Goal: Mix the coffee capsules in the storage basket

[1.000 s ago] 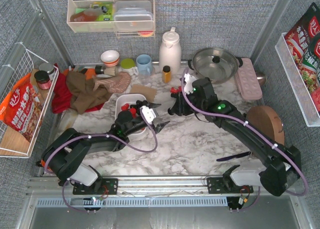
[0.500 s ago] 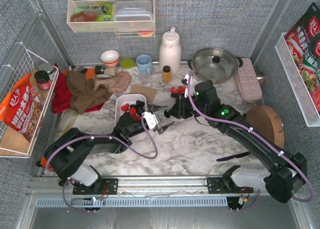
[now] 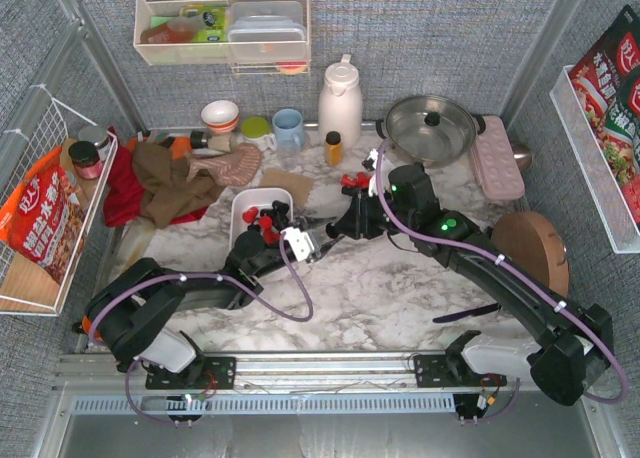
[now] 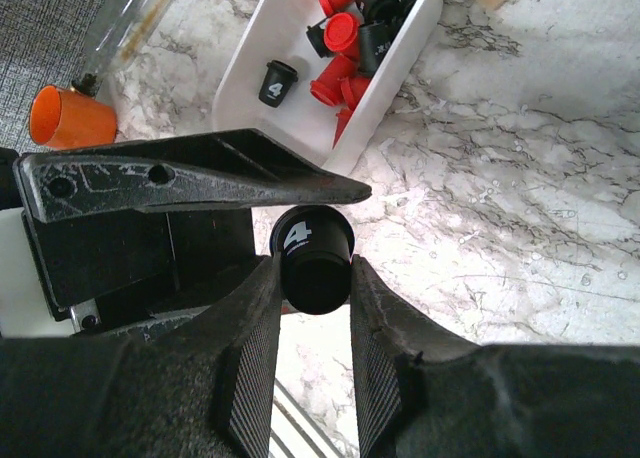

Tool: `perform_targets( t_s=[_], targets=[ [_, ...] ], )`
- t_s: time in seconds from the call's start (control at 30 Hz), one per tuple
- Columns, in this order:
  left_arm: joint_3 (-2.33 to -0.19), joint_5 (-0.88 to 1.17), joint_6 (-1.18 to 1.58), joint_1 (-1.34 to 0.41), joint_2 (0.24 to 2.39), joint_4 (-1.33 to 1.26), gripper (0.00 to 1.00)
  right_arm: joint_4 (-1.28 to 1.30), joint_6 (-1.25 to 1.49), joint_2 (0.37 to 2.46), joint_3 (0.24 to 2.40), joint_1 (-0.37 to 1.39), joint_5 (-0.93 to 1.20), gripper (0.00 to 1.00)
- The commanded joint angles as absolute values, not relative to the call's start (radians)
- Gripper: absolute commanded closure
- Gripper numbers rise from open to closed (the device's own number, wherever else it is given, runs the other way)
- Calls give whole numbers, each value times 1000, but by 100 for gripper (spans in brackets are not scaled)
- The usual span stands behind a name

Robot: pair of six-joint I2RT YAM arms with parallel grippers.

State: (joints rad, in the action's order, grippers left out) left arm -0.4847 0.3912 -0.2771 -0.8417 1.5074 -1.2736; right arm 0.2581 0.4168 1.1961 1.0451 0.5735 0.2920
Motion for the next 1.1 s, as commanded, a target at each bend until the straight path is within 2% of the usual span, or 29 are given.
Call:
perform_targets(
  t_s=[0.0, 0.13, 0.4, 0.57, 0.77, 0.9, 1.07],
  targets=[
    [-478, 384, -285, -843, 1499, -1313, 48, 217, 431, 1199, 1044, 574, 304, 76],
    [-468, 363, -286, -842, 1492, -1313, 54, 219, 435, 1204, 1047, 574, 301, 65],
    [-437, 265, -257, -842, 1482, -1292, 59, 241, 430, 1202, 1065, 574, 275, 47],
    [-400, 85, -175, -835, 1455, -1253, 59, 282, 405, 1176, 1077, 572, 170, 45],
    [-406, -180, 59, -747, 1372, -932, 59, 371, 341, 1162, 1084, 572, 6, 44],
    [-429, -233, 258, -635, 1356, -700, 59, 382, 316, 1167, 1075, 571, -60, 44],
    [-458, -256, 348, -607, 1390, -575, 57, 362, 286, 1240, 1074, 564, -137, 41]
  ],
)
